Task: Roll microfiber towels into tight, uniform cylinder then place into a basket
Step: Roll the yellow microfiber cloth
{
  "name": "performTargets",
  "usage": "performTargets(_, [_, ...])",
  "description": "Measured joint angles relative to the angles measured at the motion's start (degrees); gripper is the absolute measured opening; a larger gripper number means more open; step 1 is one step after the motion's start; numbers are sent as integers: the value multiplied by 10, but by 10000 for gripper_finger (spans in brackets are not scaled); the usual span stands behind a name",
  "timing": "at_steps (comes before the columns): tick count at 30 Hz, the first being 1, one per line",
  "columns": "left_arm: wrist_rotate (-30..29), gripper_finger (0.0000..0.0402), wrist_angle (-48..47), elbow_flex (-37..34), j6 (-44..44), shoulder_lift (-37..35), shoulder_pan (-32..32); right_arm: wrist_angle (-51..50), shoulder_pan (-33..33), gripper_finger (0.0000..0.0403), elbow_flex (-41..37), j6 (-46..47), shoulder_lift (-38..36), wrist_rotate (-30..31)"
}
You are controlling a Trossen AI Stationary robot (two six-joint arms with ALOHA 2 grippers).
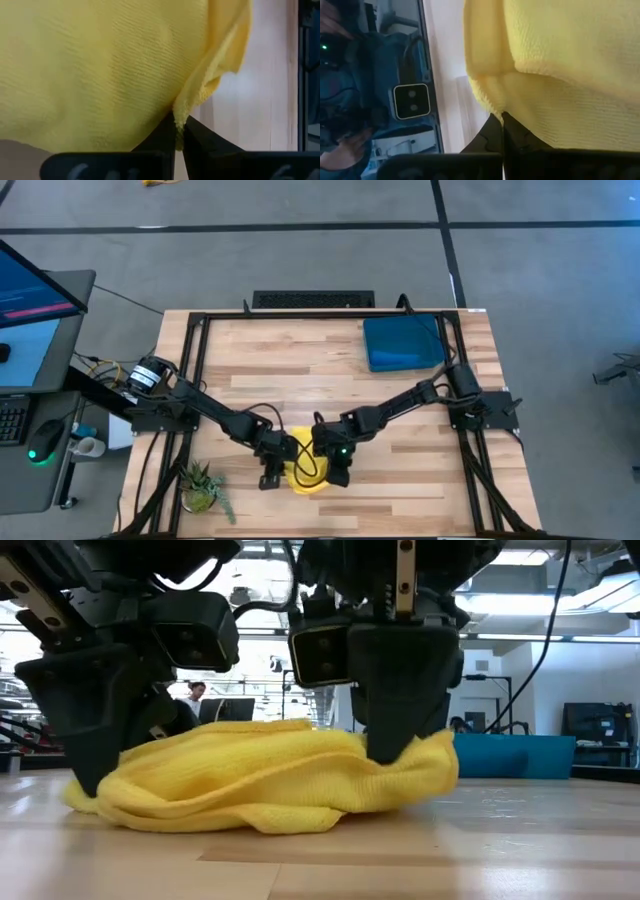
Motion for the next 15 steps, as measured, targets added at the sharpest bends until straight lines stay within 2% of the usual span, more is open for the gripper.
performTargets(5, [1, 11, 5, 0, 7, -1, -2, 0, 11, 5, 1, 5, 0, 2])
performTargets(15, [5, 15, 40, 1, -7, -2, -8, 19, 11, 5, 1, 3, -1, 56])
